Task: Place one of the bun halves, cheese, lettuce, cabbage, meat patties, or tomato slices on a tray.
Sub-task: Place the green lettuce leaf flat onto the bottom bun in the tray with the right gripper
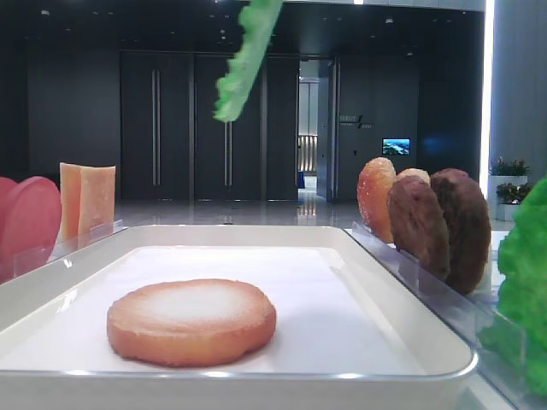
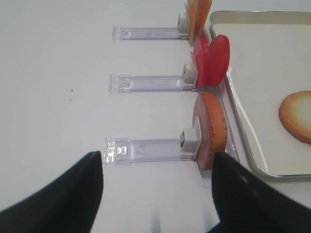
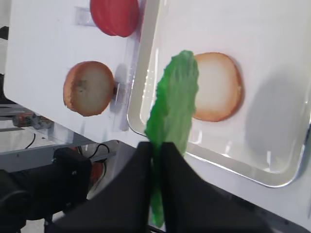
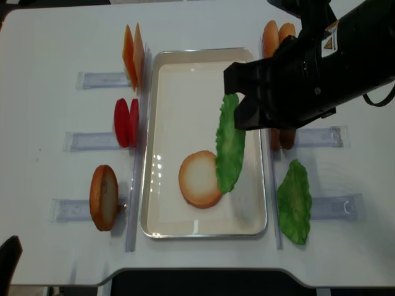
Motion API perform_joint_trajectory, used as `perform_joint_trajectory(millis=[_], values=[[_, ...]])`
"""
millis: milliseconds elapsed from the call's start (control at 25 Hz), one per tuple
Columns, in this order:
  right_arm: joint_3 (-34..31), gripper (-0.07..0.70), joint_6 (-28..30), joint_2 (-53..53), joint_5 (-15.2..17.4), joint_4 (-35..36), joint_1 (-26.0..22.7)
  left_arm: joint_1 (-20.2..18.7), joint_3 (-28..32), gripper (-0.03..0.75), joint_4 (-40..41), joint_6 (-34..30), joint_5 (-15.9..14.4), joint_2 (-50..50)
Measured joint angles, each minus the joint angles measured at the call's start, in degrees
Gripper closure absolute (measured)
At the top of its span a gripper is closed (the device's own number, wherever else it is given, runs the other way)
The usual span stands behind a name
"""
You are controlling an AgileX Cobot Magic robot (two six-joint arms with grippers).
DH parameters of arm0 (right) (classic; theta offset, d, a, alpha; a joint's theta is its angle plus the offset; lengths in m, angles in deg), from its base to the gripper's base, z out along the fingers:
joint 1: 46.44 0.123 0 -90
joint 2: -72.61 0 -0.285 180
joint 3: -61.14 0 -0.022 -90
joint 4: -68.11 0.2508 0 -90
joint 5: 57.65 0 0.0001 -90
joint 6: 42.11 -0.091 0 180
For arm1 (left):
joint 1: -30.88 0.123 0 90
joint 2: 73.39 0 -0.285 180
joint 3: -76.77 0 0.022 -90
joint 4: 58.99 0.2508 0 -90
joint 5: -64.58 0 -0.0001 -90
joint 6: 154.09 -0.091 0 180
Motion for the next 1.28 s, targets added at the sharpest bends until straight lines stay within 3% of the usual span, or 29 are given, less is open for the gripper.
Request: perform_joint_trajectory(millis=[400, 600, 960, 1280], values=[[0.0, 0.605, 18.3, 10.4, -6.5, 18.4, 0.0, 0.0, 0.0, 0.181, 0.0, 0.0, 0.0, 0.0], [0.0, 0.605, 25.3, 15.6, -7.6, 24.7, 0.0, 0.0, 0.0, 0.181, 0.0, 0.0, 0.0, 0.0], [0.0, 0.605, 33.9, 21.6, -9.5, 33.3, 0.0, 0.0, 0.0, 0.181, 0.0, 0.0, 0.0, 0.0], [0.0, 0.605, 35.8, 25.0, -11.4, 34.1, 0.0, 0.0, 0.0, 0.181, 0.0, 0.0, 0.0, 0.0]])
